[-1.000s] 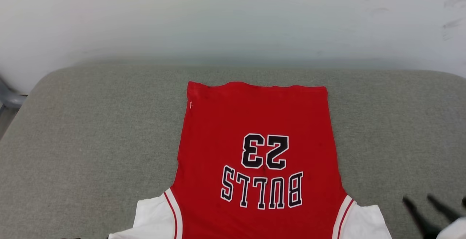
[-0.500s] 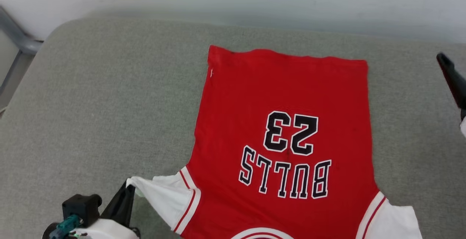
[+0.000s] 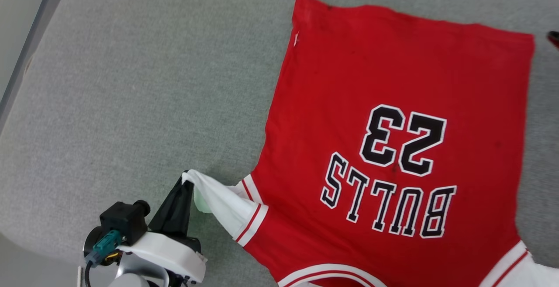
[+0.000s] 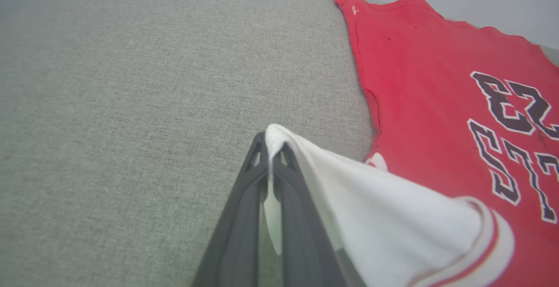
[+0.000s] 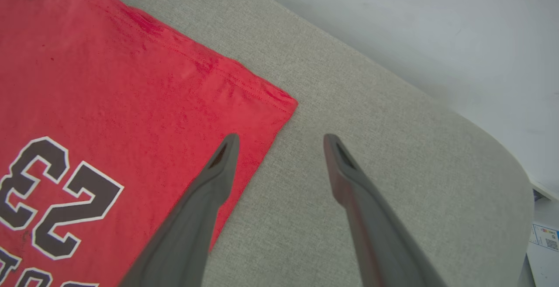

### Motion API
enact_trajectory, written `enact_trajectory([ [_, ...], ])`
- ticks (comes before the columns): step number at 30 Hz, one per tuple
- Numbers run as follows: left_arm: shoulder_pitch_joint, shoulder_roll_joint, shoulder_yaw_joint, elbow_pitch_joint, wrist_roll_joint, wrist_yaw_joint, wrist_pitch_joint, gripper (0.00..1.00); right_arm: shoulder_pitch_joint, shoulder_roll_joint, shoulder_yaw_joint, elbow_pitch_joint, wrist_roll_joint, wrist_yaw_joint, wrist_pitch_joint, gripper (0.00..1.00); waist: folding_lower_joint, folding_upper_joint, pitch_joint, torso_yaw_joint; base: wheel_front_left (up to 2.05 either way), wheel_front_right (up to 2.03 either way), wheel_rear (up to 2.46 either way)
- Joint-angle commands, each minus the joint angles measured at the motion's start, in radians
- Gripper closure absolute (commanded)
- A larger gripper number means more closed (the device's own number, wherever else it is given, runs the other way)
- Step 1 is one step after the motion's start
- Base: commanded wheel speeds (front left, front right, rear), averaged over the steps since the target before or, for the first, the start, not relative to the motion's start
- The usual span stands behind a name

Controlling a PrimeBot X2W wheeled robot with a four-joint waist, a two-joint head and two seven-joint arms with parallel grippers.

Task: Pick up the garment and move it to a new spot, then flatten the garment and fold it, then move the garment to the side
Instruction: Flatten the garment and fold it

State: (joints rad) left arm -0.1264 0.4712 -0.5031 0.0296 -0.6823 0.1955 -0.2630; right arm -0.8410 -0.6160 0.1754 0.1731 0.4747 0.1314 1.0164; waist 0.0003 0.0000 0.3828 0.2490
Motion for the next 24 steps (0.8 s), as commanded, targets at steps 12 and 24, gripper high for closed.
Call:
enact_trajectory([
  [12,-0.074,-0.133,0.07,0.052,0.104,-0.104,-0.002,1.0,-0.146,-0.041,0.073,0.142,-0.033,-0.001,0.197,0.0,-0.0003,0.0,0.174,0.099,0.0,0.0,0.0],
  [24,-0.088,-0.201,0.131,0.091,0.17,-0.168,-0.001,1.0,-0.044,-0.016,0.134,0.193,-0.01,-0.001,0.2,0.54,-0.0003,0.0,0.223,0.109,0.0,0.0,0.0],
])
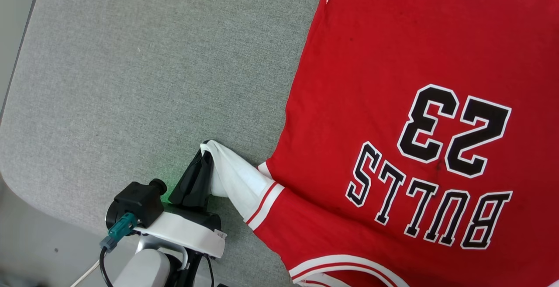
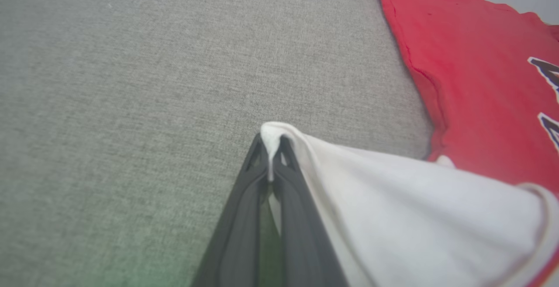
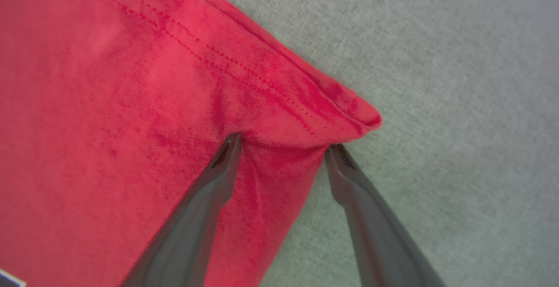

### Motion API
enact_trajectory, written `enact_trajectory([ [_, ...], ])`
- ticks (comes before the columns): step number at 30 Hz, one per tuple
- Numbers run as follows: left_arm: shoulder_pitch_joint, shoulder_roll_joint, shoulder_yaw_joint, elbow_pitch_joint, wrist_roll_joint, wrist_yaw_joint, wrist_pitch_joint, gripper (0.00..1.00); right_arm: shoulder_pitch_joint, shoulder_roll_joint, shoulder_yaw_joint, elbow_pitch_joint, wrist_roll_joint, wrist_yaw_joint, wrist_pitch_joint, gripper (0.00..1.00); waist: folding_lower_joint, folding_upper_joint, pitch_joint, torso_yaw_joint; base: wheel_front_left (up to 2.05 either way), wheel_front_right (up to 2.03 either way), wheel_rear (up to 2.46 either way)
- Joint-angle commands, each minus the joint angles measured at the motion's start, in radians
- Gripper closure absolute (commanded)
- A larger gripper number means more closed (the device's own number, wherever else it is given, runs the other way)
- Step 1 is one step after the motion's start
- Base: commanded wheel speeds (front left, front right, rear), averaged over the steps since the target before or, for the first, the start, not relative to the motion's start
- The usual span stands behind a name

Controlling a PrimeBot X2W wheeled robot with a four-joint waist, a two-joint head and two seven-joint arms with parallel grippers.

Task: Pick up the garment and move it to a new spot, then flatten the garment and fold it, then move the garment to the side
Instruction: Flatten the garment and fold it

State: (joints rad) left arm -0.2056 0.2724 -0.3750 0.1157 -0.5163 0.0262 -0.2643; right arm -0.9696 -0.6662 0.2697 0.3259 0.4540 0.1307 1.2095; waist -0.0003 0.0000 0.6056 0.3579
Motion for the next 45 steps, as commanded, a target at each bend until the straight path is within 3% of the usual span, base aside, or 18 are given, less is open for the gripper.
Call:
enact_trajectory([
  [1,-0.009,-0.006,0.008,0.009,0.008,-0.004,0.0,1.0,0.083,0.03,0.042,0.039,0.011,0.0,-0.002,1.0,0.0003,0.0,-0.001,-0.001,0.0,0.0,0.0],
  [12,0.021,-0.028,0.069,0.04,0.045,-0.041,0.0,1.0,0.022,0.033,0.044,0.026,0.058,0.0,-0.165,1.0,0.0003,0.0,-0.093,-0.04,0.0,0.0,0.0],
  [20,0.082,-0.017,0.117,0.038,0.06,-0.028,-0.001,1.0,0.115,-0.012,0.088,-0.039,0.174,0.0,-0.319,1.0,0.0003,0.0,-0.217,-0.088,0.0,0.0,0.0],
  [28,0.152,0.003,0.142,0.034,0.048,-0.008,0.001,1.0,0.319,-0.085,0.069,-0.132,0.258,0.0,-0.433,1.0,0.0003,0.0,-0.323,-0.138,0.0,0.0,0.0],
  [35,0.212,0.018,0.15,0.023,0.038,0.01,0.01,1.0,0.591,-0.142,-0.013,-0.215,0.292,0.0,-0.51,1.0,0.0003,0.0,-0.39,-0.174,0.0,0.0,0.0],
  [39,0.234,0.023,0.155,0.012,0.033,0.019,0.012,1.0,0.764,-0.133,-0.09,-0.255,0.298,0.0,-0.527,1.0,0.0003,0.0,-0.41,-0.192,0.0,0.0,0.0],
  [45,0.261,0.028,0.16,0.003,0.03,0.03,0.013,1.0,1.019,-0.071,-0.209,-0.319,0.285,-0.001,-0.513,1.0,0.0003,0.0,-0.441,-0.21,0.0,0.0,0.0],
])
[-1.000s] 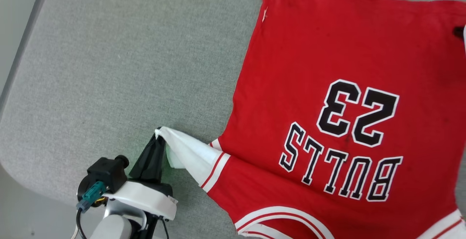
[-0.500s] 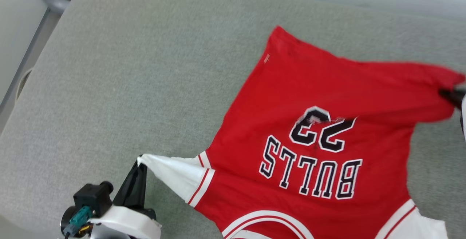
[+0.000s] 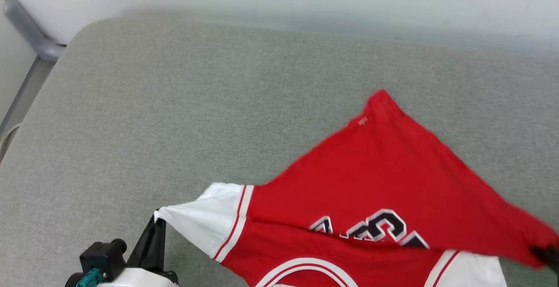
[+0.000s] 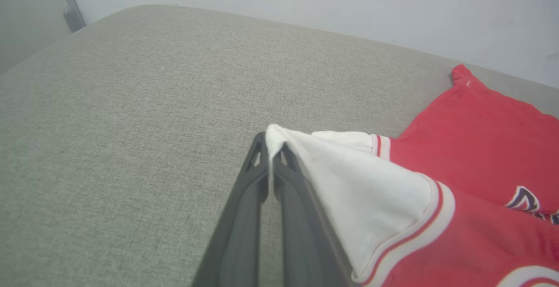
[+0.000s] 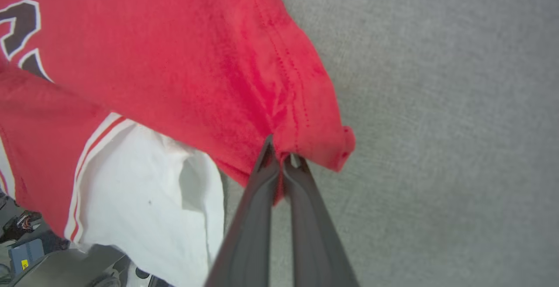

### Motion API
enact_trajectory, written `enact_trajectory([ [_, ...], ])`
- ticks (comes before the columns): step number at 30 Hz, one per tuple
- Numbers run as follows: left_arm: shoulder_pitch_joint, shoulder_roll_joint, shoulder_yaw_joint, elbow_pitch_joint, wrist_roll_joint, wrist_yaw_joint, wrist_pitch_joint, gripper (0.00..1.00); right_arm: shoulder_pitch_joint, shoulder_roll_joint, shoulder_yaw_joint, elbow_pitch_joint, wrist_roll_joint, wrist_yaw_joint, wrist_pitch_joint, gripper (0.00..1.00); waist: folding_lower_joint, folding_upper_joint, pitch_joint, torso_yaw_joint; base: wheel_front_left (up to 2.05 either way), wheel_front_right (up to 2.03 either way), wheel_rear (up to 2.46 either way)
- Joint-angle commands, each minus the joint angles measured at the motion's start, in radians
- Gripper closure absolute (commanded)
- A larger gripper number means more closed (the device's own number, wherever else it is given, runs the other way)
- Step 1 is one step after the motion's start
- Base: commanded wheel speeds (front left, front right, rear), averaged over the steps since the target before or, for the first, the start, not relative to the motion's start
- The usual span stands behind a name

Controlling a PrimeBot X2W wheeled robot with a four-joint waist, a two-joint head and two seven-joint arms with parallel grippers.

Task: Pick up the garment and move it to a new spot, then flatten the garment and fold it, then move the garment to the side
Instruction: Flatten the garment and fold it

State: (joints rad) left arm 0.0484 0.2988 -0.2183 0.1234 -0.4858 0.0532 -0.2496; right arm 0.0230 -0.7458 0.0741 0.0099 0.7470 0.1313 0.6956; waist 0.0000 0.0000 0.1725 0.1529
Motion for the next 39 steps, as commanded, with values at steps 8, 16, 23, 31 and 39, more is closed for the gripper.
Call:
enact_trajectory([
  [8,0.024,0.012,0.0,-0.012,-0.006,0.009,0.003,1.0,0.239,0.135,-0.098,0.012,-0.063,-0.001,0.025,1.0,0.0,0.0,-0.019,-0.014,0.0,0.0,0.0],
  [16,0.015,0.017,-0.006,-0.013,-0.008,0.01,0.006,1.0,0.275,0.225,-0.083,0.078,-0.098,-0.001,0.007,0.96,0.0,0.0,-0.017,-0.019,0.0,0.0,0.0],
  [23,0.017,0.016,-0.01,-0.018,-0.01,0.017,0.005,1.0,0.174,0.231,-0.169,0.005,-0.083,-0.001,-0.102,0.0,0.0,0.0,-0.027,-0.021,0.0,0.0,0.0],
  [31,0.005,0.014,-0.016,-0.035,-0.004,0.02,0.001,1.0,-0.027,0.187,-0.171,-0.139,-0.109,-0.001,-0.128,0.0,0.0,0.0,-0.008,-0.011,0.0,0.0,0.0],
  [39,-0.047,0.0,-0.037,-0.038,0.005,0.009,0.001,1.0,-0.285,0.142,-0.042,-0.183,-0.138,-0.001,-0.031,0.0,0.0,0.0,0.047,0.02,0.0,0.0,0.0],
])
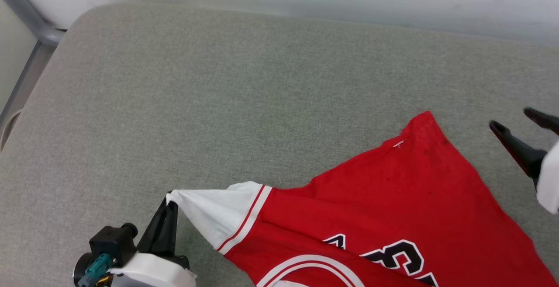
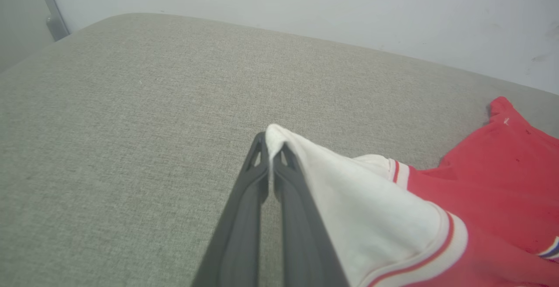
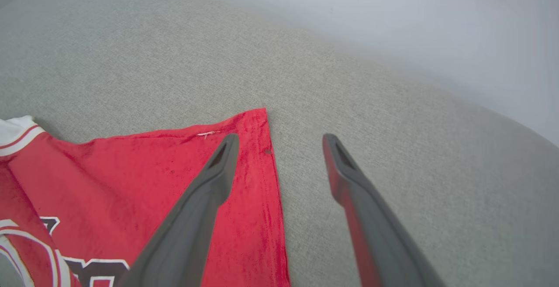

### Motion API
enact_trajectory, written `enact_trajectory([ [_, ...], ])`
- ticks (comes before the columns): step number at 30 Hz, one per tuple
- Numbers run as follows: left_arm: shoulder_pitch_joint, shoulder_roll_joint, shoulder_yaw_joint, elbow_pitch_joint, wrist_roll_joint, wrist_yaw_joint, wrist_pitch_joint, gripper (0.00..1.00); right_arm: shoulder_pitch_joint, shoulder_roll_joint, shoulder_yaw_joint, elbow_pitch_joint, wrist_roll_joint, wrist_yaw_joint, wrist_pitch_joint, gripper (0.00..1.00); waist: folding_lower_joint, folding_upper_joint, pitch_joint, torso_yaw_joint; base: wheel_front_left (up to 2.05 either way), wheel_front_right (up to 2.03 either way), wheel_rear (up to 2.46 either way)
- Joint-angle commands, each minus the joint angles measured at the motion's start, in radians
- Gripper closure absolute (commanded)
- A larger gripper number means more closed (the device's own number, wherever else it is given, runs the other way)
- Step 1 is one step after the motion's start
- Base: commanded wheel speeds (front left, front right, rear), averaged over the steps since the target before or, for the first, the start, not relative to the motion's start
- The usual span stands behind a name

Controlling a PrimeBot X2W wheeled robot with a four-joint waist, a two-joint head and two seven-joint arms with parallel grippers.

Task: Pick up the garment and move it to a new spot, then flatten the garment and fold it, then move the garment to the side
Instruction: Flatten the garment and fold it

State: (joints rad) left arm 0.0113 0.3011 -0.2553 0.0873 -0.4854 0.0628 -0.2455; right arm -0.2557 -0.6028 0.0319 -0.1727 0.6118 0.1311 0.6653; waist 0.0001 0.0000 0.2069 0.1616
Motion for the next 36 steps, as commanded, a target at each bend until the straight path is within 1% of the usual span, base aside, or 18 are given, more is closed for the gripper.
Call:
enact_trajectory([
  [1,-0.018,-0.006,-0.005,-0.001,0.006,-0.003,-0.004,1.0,-0.045,-0.01,0.027,0.008,-0.001,-0.001,0.02,0.0,-0.0001,0.0,0.021,0.017,0.0,0.0,0.0],
  [10,-0.084,-0.041,-0.03,0.015,0.021,-0.02,-0.014,1.0,-0.332,-0.094,0.286,0.146,0.025,-0.001,0.261,0.0,-0.0001,0.0,0.089,0.075,0.0,0.0,0.0],
  [13,-0.098,-0.052,-0.035,0.019,0.027,-0.027,-0.016,1.0,-0.398,-0.104,0.356,0.199,0.028,-0.001,0.327,0.0,-0.0001,0.0,0.113,0.092,0.0,0.0,0.0],
  [15,-0.109,-0.059,-0.036,0.02,0.03,-0.031,-0.017,1.0,-0.446,-0.107,0.399,0.23,0.022,-0.001,0.352,0.0,-0.0001,0.0,0.13,0.102,0.0,0.0,0.0],
  [18,-0.125,-0.073,-0.039,0.02,0.035,-0.037,-0.019,1.0,-0.487,-0.098,0.458,0.285,0.015,-0.001,0.371,0.0,-0.0001,0.0,0.153,0.117,0.0,0.0,0.0],
  [23,-0.146,-0.088,-0.038,0.021,0.045,-0.048,-0.02,1.0,-0.534,-0.086,0.534,0.378,0.004,-0.001,0.363,0.0,-0.0001,0.0,0.185,0.133,0.0,0.0,0.0],
  [27,-0.158,-0.104,-0.038,0.027,0.053,-0.056,-0.021,1.0,-0.522,-0.092,0.605,0.456,0.014,-0.001,0.351,0.0,-0.0001,0.0,0.2,0.144,0.0,0.0,0.0],
  [32,-0.159,-0.114,-0.026,0.029,0.064,-0.064,-0.022,1.0,-0.502,-0.097,0.663,0.523,0.054,-0.001,0.329,0.0,-0.0001,0.0,0.207,0.142,0.0,0.0,0.0],
  [33,-0.159,-0.116,-0.023,0.03,0.066,-0.064,-0.022,1.0,-0.509,-0.1,0.67,0.528,0.058,-0.001,0.314,0.65,-0.0001,0.0,0.207,0.14,0.0,0.0,0.0],
  [34,-0.159,-0.118,-0.021,0.03,0.068,-0.066,-0.022,1.0,-0.518,-0.101,0.678,0.53,0.06,-0.001,0.293,1.0,-0.0001,0.0,0.207,0.138,0.0,0.0,0.0],
  [36,-0.157,-0.118,-0.015,0.033,0.07,-0.067,-0.022,1.0,-0.533,-0.101,0.686,0.54,0.073,-0.001,0.258,1.0,-0.0001,0.0,0.203,0.133,0.0,0.0,0.0],
])
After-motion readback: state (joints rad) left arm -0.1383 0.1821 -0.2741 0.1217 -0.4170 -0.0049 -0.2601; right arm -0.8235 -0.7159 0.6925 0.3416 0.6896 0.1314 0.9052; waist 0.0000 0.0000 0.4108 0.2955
